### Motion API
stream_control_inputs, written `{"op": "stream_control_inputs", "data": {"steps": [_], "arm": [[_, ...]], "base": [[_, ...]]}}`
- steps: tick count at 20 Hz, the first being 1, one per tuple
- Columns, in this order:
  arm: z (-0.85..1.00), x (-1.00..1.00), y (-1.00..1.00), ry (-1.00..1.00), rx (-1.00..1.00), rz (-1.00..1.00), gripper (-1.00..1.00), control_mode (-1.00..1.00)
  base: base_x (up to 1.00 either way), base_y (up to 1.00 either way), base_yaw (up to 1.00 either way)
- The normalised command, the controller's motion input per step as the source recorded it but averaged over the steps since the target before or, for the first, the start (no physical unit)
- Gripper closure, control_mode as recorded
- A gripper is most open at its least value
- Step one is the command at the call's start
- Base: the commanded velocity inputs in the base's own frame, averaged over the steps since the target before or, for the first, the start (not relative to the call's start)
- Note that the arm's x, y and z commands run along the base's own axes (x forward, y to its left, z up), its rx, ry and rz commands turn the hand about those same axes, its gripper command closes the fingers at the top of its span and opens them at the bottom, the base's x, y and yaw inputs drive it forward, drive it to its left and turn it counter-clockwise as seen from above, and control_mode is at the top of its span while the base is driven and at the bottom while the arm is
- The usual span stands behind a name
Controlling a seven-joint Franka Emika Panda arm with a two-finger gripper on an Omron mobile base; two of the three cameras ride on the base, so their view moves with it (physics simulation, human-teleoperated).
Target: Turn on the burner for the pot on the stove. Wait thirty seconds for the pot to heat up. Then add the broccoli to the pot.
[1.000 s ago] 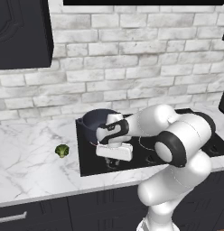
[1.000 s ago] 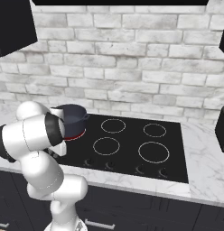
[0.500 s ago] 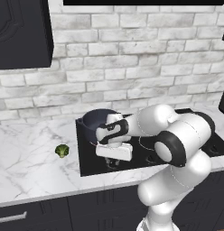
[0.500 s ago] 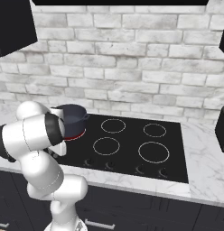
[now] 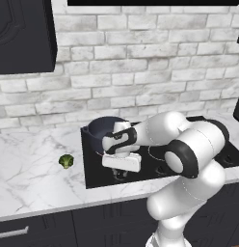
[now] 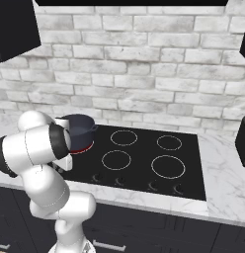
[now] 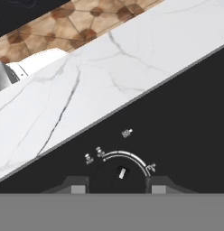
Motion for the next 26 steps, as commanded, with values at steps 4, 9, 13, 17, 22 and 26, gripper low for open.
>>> {"op": "stream_control_inputs", "data": {"steps": [4,9,13,17,22,26], "arm": [[0.00,0.00,0.00,0.00,0.00,0.00,1.00,-1.00],[0.00,0.00,0.00,0.00,0.00,0.00,1.00,-1.00],[0.00,0.00,0.00,0.00,0.00,0.00,1.00,-1.00],[0.00,0.00,0.00,0.00,0.00,0.00,1.00,-1.00],[0.00,0.00,0.00,0.00,0.00,0.00,1.00,-1.00],[0.00,0.00,0.00,0.00,0.00,0.00,1.00,-1.00]], "base": [[0.00,0.00,0.00],[0.00,0.00,0.00],[0.00,0.00,0.00],[0.00,0.00,0.00],[0.00,0.00,0.00],[0.00,0.00,0.00]]}}
